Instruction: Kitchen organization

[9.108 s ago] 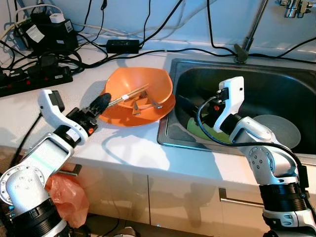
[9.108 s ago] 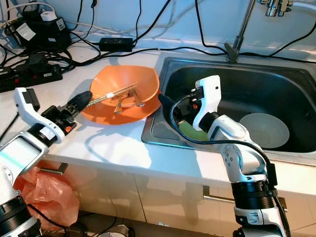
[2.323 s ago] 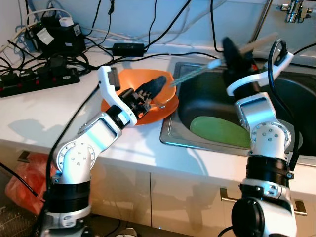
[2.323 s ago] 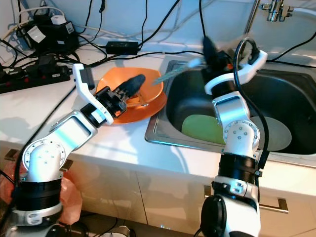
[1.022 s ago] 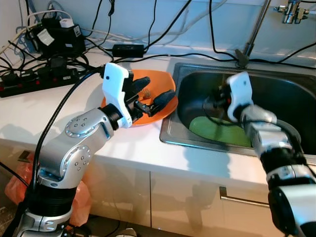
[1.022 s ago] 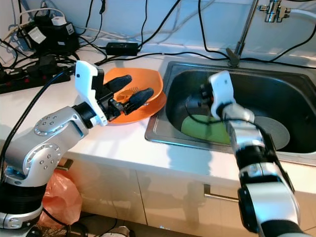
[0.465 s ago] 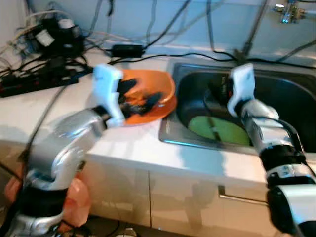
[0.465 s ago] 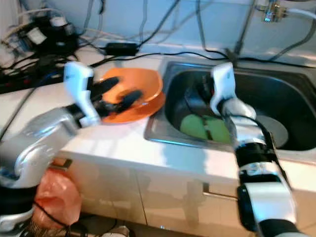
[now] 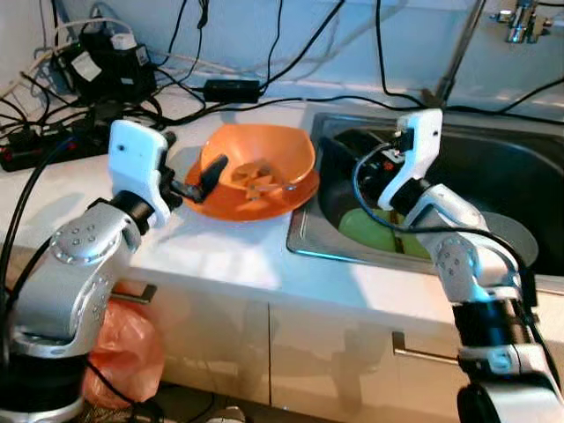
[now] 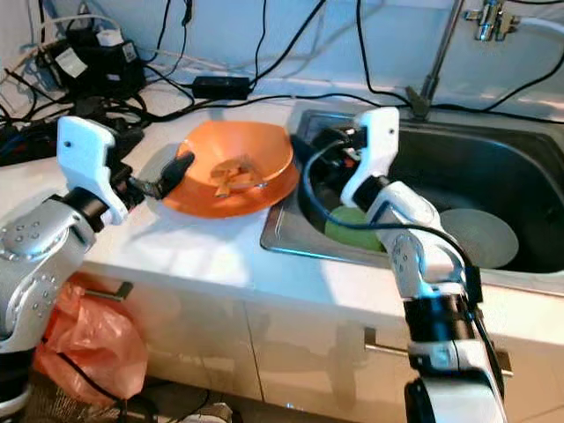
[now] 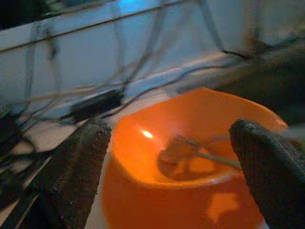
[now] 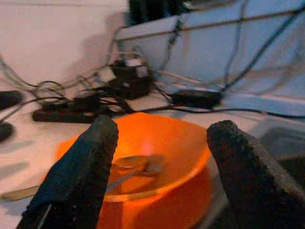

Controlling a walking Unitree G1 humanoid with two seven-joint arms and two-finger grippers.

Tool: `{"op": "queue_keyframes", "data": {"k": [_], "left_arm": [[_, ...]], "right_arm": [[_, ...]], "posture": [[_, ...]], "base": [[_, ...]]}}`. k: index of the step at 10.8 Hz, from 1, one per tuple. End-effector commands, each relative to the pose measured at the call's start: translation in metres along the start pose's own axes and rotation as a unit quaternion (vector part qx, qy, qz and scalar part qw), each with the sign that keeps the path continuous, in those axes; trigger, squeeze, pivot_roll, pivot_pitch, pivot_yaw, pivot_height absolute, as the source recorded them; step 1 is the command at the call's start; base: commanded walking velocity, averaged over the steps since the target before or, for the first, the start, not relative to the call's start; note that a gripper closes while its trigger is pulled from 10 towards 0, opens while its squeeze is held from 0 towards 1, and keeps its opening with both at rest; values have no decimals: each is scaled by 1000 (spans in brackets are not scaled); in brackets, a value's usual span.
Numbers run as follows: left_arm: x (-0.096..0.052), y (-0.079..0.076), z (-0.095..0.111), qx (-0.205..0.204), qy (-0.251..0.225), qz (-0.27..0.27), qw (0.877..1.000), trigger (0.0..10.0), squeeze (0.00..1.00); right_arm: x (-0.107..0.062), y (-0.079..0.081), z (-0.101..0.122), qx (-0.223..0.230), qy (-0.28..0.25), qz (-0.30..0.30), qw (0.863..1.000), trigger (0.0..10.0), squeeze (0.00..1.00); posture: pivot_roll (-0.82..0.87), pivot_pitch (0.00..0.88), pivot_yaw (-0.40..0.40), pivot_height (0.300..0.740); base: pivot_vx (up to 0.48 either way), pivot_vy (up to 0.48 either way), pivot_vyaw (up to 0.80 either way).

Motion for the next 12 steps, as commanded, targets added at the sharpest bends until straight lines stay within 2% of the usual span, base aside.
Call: {"op": "queue_keyframes", "data": {"k": [1, 2, 3, 5, 6, 7, 8, 9, 10, 12], "left_arm": [[0, -10, 5, 35, -17, -40, 998, 10000, 275], [2, -14, 17, 46, -50, -49, 996, 10000, 0], [0, -17, 24, 73, -73, -62, 993, 10000, 0], [-3, -23, 19, 79, -71, -92, 990, 10000, 0], [-5, -27, 15, 94, -73, -115, 986, 10000, 0], [-6, -29, 13, 104, -75, -126, 984, 10000, 0], [-5, -32, 9, 139, -81, -146, 976, 10000, 0], [-6, -30, 4, 129, -82, -146, 977, 10000, 0], [-8, -27, -3, 140, -74, -147, 976, 10000, 0], [-8, -24, -12, 154, -70, -157, 973, 10000, 0]], "right_arm": [[-4, 1, 1, 1, 6, 3, 1000, 10000, 0], [-7, 0, 0, 11, 9, -5, 1000, 10000, 0], [-9, 1, -3, 17, 20, -5, 1000, 10000, 0], [-15, 5, -5, 14, 37, 14, 999, 10000, 0], [-21, 10, -4, -2, 56, 44, 997, 10000, 0], [-23, 8, 0, -8, 57, 44, 997, 10000, 0], [-23, 5, 5, -11, 54, 38, 998, 10000, 0], [-23, 7, 6, -16, 57, 45, 997, 10000, 0], [-24, 11, 8, -16, 58, 63, 996, 10000, 0], [-37, 25, 6, -19, 86, 121, 989, 10000, 0]], "posture": [[223, 40, 45, 740], [222, 39, 45, 740], [222, 39, 45, 740], [215, 33, 48, 740], [215, 33, 48, 740], [215, 33, 48, 740], [214, 30, 45, 740], [213, 24, 40, 740], [213, 27, 40, 740], [209, 30, 48, 740]], "base": [[0, 0, 0], [0, 0, 0], [0, 0, 0], [0, 0, 0], [0, 0, 0], [0, 0, 0], [0, 0, 0], [0, 0, 0], [0, 0, 0], [0, 0, 0]]}}
Point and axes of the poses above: a point about 5 cm out from each wrist's last joint towards the gripper, its own x axis pointing out of the wrist towards the gripper, its own z axis along the axis of the wrist's last joint, y = z × x, the point moved 2 cm from there along x, pointing out of the wrist towards the gripper, and after that the axes turned 4 degrees about x, right-handed, at the moved point
